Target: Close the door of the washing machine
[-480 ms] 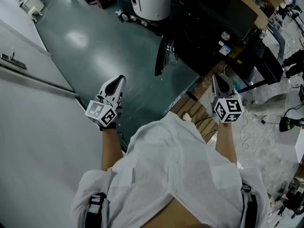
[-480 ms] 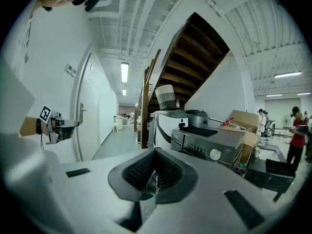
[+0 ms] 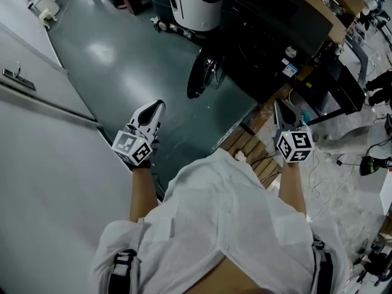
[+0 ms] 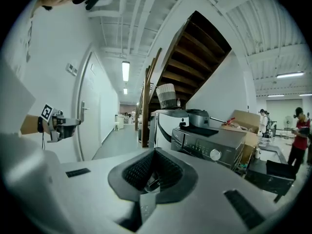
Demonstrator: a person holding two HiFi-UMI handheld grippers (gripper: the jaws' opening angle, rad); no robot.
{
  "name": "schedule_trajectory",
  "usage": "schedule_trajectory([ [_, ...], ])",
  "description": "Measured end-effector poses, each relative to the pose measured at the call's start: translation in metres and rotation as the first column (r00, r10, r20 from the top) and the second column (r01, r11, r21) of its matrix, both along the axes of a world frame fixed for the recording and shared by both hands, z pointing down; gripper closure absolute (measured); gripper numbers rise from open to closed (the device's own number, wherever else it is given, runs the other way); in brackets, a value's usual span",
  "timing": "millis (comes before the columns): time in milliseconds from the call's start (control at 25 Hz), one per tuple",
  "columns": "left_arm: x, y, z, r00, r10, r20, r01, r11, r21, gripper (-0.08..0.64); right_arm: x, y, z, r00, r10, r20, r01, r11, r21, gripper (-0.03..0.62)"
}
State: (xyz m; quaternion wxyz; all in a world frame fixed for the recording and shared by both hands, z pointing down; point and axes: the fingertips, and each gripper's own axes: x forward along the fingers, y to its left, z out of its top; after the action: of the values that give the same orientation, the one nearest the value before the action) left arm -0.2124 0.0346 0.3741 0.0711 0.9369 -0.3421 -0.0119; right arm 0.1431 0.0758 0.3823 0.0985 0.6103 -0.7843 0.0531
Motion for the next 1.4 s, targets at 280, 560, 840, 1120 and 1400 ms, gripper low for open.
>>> schedule_trajectory([
  [280, 0.005, -0.004, -0.003, 1.0, 0.011, 0.009, -0.011, 1.0, 0.006, 0.536, 0.001, -0.006, -0.006, 1.0, -0.018, 0.025, 0.017, 0.999, 0.033, 0.566],
  [560, 0.007, -0.003, 0.004, 1.0, 0.005, 0.007, -0.005, 1.0, -0.004, 0.535, -0.005, -0.009, -0.003, 0.996, -0.045, 0.079, 0.041, 0.998, 0.051, 0.561],
  [840, 0.002, -0.005, 0.005, 1.0, -0.002, 0.017, 0.002, 1.0, 0.0, 0.535, -0.01, -0.014, 0.001, 0.996, -0.061, 0.069, 0.059, 0.998, 0.034, 0.561],
  [1120, -0.007, -0.002, 0.012, 1.0, -0.006, 0.013, 0.006, 1.0, -0.013, 0.535, -0.03, -0.02, 0.004, 0.993, -0.095, 0.068, 0.094, 0.995, 0.015, 0.56],
  [1400, -0.01, -0.017, 0.015, 0.998, 0.024, 0.05, -0.023, 1.0, -0.02, 0.535, -0.057, -0.037, 0.006, 0.984, -0.16, 0.073, 0.161, 0.987, -0.01, 0.56],
])
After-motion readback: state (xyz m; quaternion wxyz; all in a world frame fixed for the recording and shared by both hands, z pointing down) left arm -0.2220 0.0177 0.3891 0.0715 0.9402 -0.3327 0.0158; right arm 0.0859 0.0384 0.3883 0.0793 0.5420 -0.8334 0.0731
